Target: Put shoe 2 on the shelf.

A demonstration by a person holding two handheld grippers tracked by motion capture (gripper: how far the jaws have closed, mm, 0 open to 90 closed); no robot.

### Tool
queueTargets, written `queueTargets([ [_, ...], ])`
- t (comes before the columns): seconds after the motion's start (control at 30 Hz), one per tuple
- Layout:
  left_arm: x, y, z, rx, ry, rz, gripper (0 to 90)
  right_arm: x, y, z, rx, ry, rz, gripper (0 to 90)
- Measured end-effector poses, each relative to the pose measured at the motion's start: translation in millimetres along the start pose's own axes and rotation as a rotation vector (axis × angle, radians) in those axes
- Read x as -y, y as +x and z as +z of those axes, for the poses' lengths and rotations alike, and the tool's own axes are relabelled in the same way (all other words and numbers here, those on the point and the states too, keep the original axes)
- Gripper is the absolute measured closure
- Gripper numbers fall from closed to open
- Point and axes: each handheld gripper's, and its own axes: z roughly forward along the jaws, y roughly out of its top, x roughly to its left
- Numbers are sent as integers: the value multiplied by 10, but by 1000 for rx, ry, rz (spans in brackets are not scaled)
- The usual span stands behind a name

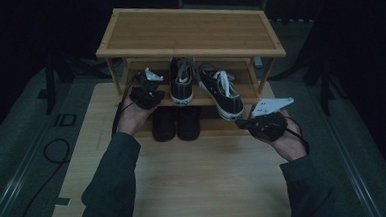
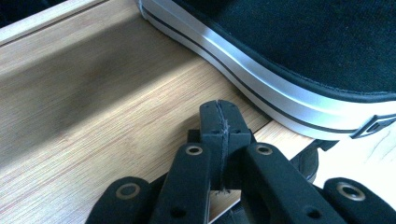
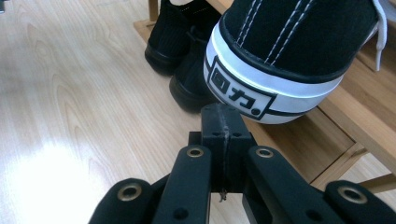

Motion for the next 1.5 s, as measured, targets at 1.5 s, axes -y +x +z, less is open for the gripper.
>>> queueTargets([
  [1.5, 10, 6, -4, 7, -4, -4, 900, -327, 115, 421, 74, -51, -23, 900],
])
